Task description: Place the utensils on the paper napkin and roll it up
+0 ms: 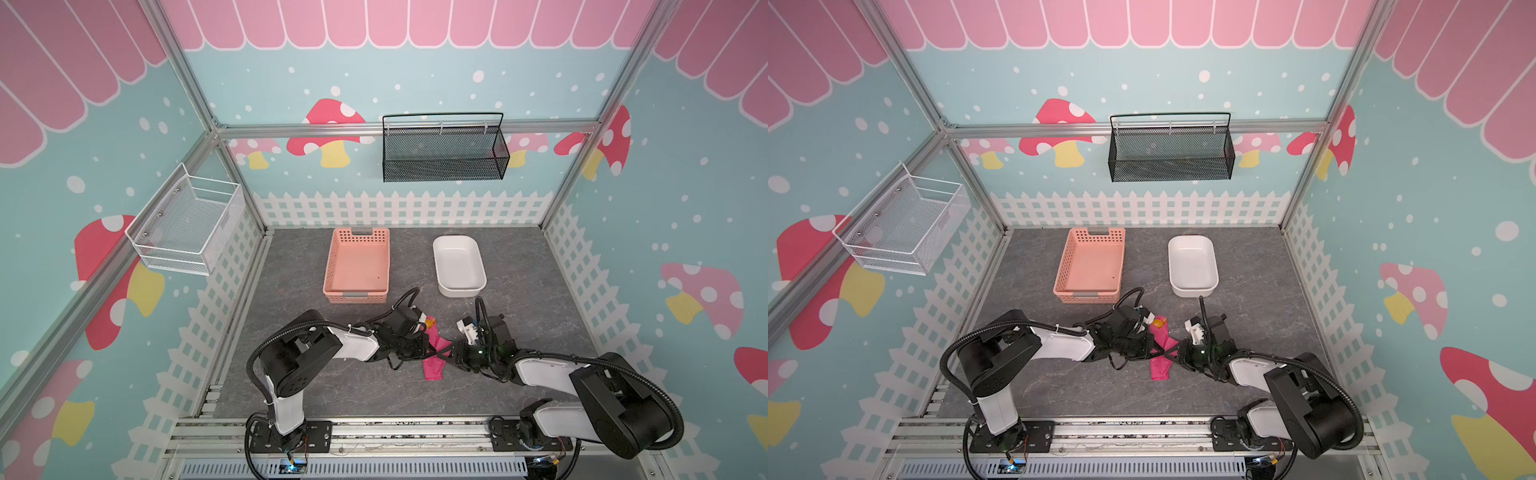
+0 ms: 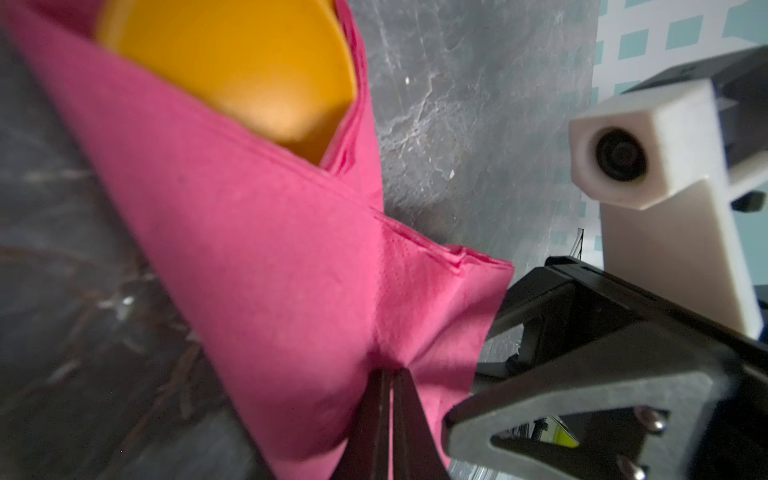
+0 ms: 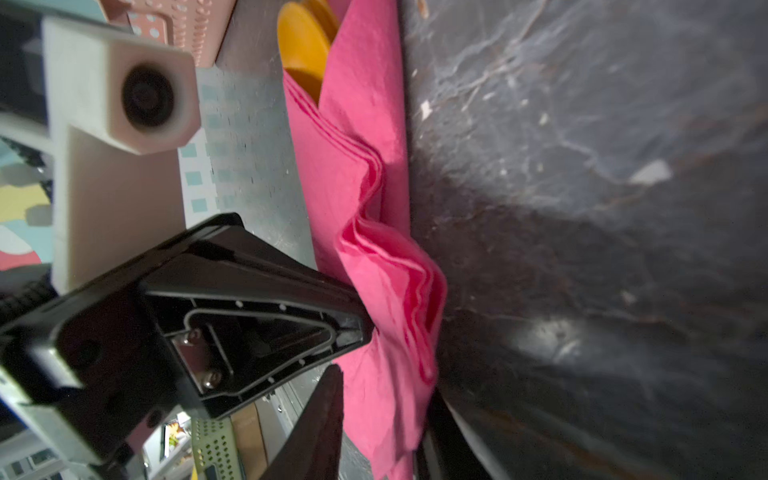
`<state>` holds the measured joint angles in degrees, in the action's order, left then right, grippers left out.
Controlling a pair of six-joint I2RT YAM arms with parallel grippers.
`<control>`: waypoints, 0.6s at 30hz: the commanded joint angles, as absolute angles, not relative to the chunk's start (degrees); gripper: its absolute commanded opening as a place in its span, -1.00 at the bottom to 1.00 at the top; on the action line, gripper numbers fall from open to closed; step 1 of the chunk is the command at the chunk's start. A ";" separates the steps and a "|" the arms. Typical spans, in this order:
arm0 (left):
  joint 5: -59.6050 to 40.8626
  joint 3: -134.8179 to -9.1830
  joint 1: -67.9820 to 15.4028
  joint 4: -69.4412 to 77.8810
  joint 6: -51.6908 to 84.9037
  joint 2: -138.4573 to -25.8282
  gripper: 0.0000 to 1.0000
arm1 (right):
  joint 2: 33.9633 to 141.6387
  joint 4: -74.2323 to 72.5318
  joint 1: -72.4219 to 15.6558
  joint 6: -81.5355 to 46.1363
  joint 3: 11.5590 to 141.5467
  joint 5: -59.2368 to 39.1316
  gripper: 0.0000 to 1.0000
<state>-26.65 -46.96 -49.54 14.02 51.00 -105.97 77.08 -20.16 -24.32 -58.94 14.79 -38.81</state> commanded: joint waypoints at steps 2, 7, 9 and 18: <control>-26.02 -47.55 -49.75 12.66 51.50 -107.06 -0.82 | 78.65 -26.14 -23.91 -59.68 13.41 -40.91 -0.62; -25.89 -47.81 -49.82 12.61 51.59 -106.29 -0.82 | 80.55 -26.14 -23.81 -58.58 13.19 -40.78 -0.86; -25.75 -47.90 -49.79 12.33 51.59 -105.85 -0.82 | 80.96 -25.93 -23.74 -58.27 13.01 -40.44 -0.93; -23.51 -50.68 -49.48 7.23 49.23 -102.56 -0.80 | 80.73 -22.73 -23.73 -56.21 12.39 -38.28 -1.00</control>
<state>-25.80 -48.07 -49.63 11.05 50.68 -104.97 80.53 -24.86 -23.99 -57.84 13.15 -39.68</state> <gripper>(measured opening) 0.097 0.055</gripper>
